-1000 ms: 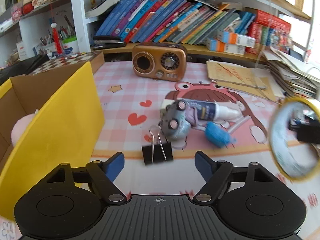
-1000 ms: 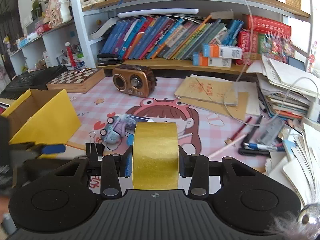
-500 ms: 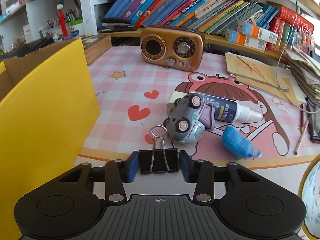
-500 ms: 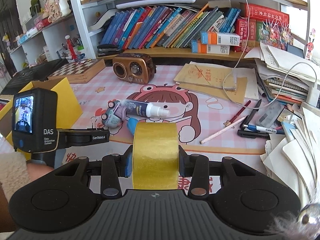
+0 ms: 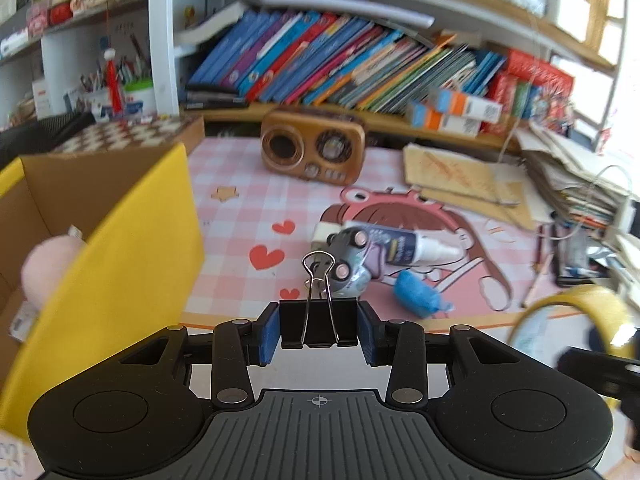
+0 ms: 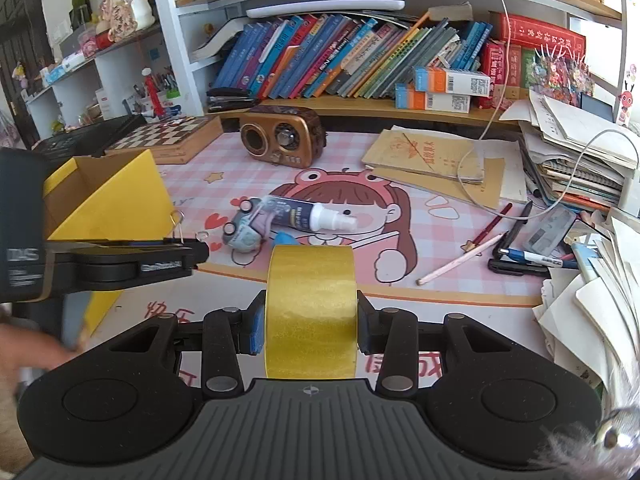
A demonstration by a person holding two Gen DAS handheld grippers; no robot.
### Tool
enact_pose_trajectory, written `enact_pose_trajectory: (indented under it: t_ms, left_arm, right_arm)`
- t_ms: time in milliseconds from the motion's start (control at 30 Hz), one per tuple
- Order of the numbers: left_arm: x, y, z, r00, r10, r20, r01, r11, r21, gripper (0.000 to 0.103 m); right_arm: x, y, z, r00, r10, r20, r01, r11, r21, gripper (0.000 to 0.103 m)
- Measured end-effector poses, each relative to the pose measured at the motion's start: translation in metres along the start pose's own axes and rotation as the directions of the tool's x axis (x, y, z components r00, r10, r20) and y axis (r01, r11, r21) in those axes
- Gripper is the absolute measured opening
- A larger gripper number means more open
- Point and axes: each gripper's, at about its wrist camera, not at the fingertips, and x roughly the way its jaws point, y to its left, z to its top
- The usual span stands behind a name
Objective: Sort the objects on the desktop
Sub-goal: 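Carry the binder clip and tape roll with both tools over the yellow box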
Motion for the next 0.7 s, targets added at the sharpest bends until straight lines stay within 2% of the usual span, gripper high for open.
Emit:
enact_pose_trajectory:
  t_ms: [367,700]
  left_arm:
    - [-0.071,0.019,-0.018,0.995,-0.095,0.023,0.094,0.995,0.025,0.038]
    - [-0.112,0.043,-0.049,0.993,-0.118,0.01,0.117,0.992,0.049,0.038]
  right_arm:
    - [-0.02,0.035,-0.01,1.0,0.012,0.015,-0.012,1.0,-0.022,0.039]
    - [-0.036,0.077,-0.031,1.0,0.021,0.0,-0.021,1.0,-0.021,0.039]
